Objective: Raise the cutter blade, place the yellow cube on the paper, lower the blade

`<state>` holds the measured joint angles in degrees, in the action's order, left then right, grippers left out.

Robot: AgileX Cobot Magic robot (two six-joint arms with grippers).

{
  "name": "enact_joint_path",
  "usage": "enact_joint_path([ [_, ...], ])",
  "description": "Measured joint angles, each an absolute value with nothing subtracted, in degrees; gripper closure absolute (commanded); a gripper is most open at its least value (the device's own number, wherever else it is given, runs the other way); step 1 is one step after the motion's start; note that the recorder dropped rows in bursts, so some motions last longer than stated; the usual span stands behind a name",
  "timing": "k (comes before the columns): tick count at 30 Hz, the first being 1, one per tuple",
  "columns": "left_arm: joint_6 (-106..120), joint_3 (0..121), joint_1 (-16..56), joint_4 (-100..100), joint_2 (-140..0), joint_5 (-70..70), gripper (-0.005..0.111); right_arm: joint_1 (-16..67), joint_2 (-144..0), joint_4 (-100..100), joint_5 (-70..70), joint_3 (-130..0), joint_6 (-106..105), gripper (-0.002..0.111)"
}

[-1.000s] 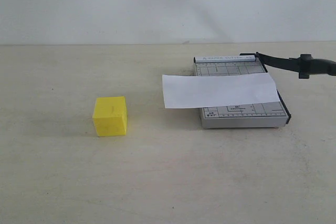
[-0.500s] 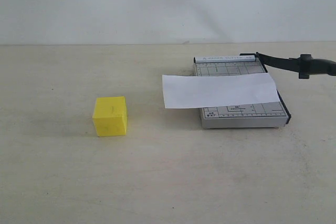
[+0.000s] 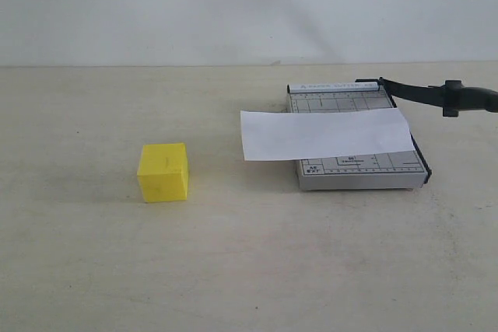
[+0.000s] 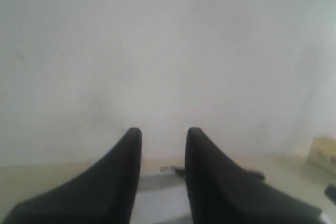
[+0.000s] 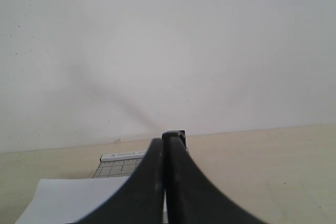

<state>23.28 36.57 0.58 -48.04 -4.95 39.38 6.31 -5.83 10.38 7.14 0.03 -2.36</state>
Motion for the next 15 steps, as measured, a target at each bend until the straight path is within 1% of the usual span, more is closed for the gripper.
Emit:
enact_joint_path([
  [2, 29.61, 36.57, 0.58, -51.45, -9.88, 42.02, 0.058, 6.31, -5.83, 10.38, 7.14, 0.03, -2.36, 0.109],
  [4, 36.68, 36.57, 0.58, -55.36, -15.68, 42.67, 0.056, 6.31, -5.83, 10.38, 7.14, 0.03, -2.36, 0.109],
  [9, 50.24, 36.57, 0.7, -60.95, -29.62, 43.63, 0.057, 6.31, -5.83, 10.38, 7.14, 0.03, -2.36, 0.109],
  [15, 60.02, 36.57, 4.83, -61.34, -42.21, 42.4, 0.063, 6.31, -5.83, 10.38, 7.14, 0.03, -2.36, 0.109],
])
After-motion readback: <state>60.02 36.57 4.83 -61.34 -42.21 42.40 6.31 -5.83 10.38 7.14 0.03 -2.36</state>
